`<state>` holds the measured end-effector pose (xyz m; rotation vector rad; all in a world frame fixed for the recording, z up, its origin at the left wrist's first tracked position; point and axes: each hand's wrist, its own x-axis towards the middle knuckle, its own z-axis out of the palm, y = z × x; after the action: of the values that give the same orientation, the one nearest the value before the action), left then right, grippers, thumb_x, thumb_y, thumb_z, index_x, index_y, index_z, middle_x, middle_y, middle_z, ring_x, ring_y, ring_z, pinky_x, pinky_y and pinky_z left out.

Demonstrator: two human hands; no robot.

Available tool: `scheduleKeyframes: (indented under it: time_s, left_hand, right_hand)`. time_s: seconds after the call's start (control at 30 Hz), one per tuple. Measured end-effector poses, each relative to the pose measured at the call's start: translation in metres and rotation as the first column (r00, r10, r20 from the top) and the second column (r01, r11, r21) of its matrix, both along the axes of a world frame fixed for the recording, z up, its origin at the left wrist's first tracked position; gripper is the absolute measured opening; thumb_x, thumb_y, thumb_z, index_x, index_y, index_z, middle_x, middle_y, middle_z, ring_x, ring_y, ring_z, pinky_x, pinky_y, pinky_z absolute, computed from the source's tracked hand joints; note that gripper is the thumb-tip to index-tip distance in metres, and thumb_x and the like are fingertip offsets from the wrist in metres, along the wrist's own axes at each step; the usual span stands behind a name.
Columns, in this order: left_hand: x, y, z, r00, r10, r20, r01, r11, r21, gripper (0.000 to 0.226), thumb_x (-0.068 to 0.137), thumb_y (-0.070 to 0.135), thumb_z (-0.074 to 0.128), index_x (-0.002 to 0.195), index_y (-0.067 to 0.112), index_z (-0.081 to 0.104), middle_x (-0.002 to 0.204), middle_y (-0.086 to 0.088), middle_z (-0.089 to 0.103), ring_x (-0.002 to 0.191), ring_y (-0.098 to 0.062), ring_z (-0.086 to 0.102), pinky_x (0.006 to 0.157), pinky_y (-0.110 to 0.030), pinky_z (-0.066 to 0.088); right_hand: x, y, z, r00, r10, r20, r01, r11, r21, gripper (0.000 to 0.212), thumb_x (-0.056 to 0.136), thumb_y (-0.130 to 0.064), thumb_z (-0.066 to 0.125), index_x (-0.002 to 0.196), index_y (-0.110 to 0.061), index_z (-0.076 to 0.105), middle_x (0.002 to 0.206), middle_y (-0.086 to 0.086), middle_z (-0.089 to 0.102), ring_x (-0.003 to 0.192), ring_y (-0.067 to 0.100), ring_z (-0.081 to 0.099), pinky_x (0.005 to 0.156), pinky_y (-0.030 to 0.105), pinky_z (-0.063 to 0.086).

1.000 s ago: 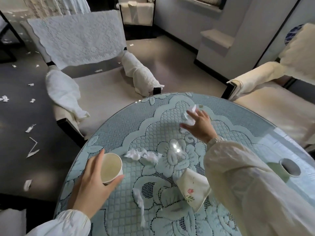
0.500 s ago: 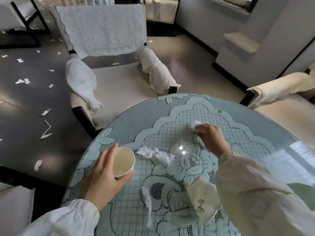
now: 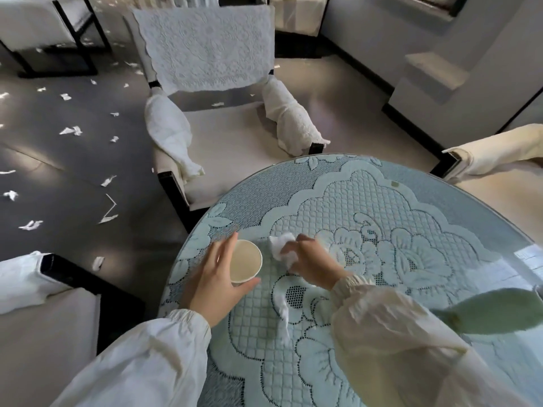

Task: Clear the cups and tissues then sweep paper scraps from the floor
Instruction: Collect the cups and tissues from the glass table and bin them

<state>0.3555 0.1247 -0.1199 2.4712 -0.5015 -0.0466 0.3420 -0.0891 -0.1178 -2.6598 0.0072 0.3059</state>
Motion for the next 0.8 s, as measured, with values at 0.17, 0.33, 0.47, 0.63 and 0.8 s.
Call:
scheduleKeyframes:
  time_s: [0.17,0.33,0.47,0.63,0.8]
  left_hand:
    - [-0.020,0.017,0.003,1.000,0.005,-0.008,-0.005,1.000,-0.001,0.098,0.065,0.048,0.081,0.146,0.023,0.032,0.132,0.000,0.045,0.116,-0.023,0.051,0.086,-0.039,0.046]
    - [-0.041,0.027,0.005,0.999,0.017,-0.028,-0.017,1.000,0.008,0.102,0.063,0.048,0.082,0.146,0.020,0.031,0.130,-0.002,0.047,0.113,-0.024,0.052,0.085,-0.039,0.046]
    - [-0.056,0.030,0.008,0.996,-0.016,-0.090,0.014,1.000,-0.022,0.101,0.066,0.049,0.079,0.147,0.023,0.025,0.131,0.000,0.040,0.116,-0.020,0.048,0.083,-0.036,0.048]
    - [-0.065,0.018,0.027,0.993,-0.059,-0.099,0.062,0.998,0.031,0.116,0.067,0.051,0.078,0.151,0.028,0.001,0.136,-0.002,0.042,0.113,-0.022,0.050,0.089,-0.034,0.044]
    - [-0.065,-0.001,0.054,0.998,-0.041,-0.050,0.037,0.997,-0.074,0.112,0.074,0.032,0.078,0.148,0.033,-0.007,0.129,-0.005,0.056,0.103,-0.024,0.060,0.081,-0.031,0.046]
  right_hand:
    - [-0.036,0.024,0.001,0.962,-0.190,0.194,0.176,0.981,0.086,0.021,0.092,-0.007,0.054,0.096,-0.004,0.074,0.096,0.005,0.071,0.086,0.015,0.057,0.082,0.016,0.044]
    - [-0.071,0.055,-0.011,0.991,-0.131,-0.022,0.132,0.989,0.068,0.036,0.084,-0.014,0.063,0.119,-0.005,0.057,0.113,0.008,0.052,0.107,0.020,0.047,0.095,0.024,0.041]
    - [-0.070,0.054,0.008,0.944,-0.325,0.061,0.318,0.943,0.096,0.020,0.091,-0.007,0.051,0.100,0.000,0.068,0.104,0.012,0.066,0.092,0.024,0.062,0.082,0.025,0.048]
    - [-0.060,0.066,0.079,0.759,-0.622,0.193,0.433,0.703,0.564,0.009,0.085,-0.013,0.067,0.092,-0.009,0.070,0.092,0.005,0.068,0.077,0.020,0.063,0.067,0.028,0.051]
    - [-0.081,0.088,0.106,0.950,-0.161,0.268,0.089,0.961,0.263,0.022,0.091,-0.025,0.059,0.104,-0.012,0.071,0.101,0.005,0.068,0.089,0.019,0.060,0.092,0.034,0.044]
